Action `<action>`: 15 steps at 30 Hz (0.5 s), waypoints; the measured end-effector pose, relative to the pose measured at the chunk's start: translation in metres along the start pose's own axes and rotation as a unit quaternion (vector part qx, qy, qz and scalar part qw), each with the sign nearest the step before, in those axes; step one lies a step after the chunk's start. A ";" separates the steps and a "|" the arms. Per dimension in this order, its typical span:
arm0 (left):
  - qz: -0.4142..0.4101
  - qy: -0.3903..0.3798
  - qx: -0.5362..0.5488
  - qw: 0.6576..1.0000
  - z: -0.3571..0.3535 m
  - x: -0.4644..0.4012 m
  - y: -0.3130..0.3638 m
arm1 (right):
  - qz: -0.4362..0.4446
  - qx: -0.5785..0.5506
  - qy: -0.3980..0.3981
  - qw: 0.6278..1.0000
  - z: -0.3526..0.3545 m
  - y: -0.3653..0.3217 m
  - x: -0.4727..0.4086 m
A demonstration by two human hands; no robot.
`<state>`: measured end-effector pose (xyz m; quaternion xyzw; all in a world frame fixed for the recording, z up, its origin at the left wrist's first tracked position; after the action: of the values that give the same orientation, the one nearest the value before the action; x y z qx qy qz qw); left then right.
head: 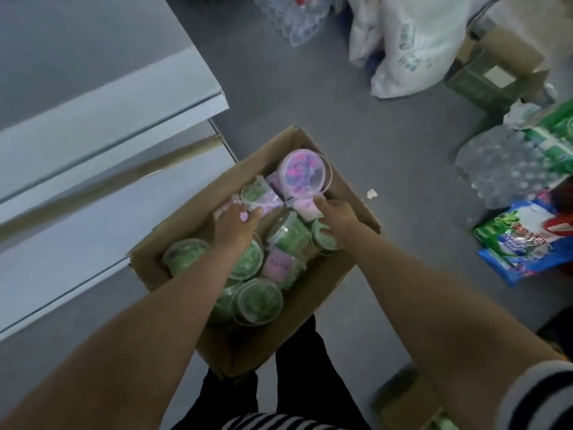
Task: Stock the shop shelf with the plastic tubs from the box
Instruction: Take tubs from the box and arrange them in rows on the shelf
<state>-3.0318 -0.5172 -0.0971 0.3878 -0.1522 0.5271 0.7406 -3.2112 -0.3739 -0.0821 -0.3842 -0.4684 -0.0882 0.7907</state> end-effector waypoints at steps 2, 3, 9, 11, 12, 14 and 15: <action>-0.005 0.006 -0.006 1.000 -0.004 -0.013 0.017 | -0.015 -0.044 -0.020 0.999 -0.001 -0.010 -0.015; -0.005 0.010 -0.008 1.000 -0.006 -0.018 0.026 | -0.022 -0.073 -0.026 0.997 -0.001 -0.015 -0.021; 0.011 -0.004 0.014 1.000 -0.022 -0.039 0.060 | -0.035 -0.130 -0.015 0.991 0.000 -0.024 -0.056; 0.029 -0.020 0.038 0.999 -0.031 -0.045 0.061 | -0.043 -0.112 -0.021 0.993 0.001 -0.021 -0.064; 0.045 -0.032 0.054 0.997 -0.035 -0.047 0.059 | -0.040 -0.097 -0.031 0.994 0.001 -0.020 -0.064; 0.100 -0.056 0.116 0.987 -0.044 -0.048 0.056 | -0.029 -0.071 -0.063 0.995 -0.002 -0.018 -0.063; 0.135 -0.065 0.170 0.974 -0.049 -0.048 0.053 | -0.022 -0.072 -0.076 0.994 -0.004 -0.017 -0.060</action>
<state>-3.1074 -0.5053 -0.1377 0.5172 -0.1591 0.6140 0.5746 -3.2497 -0.4021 -0.1229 -0.4354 -0.5281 -0.1093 0.7208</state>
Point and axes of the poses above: each hand's wrist, its own x-axis away from the middle knuckle, its own z-axis out of the back of the hand, y = z × x, the point moved 4 cm from there along -x, towards the middle knuckle, and after that the axes turned 11 degrees about -x, right-handed, at the moved point
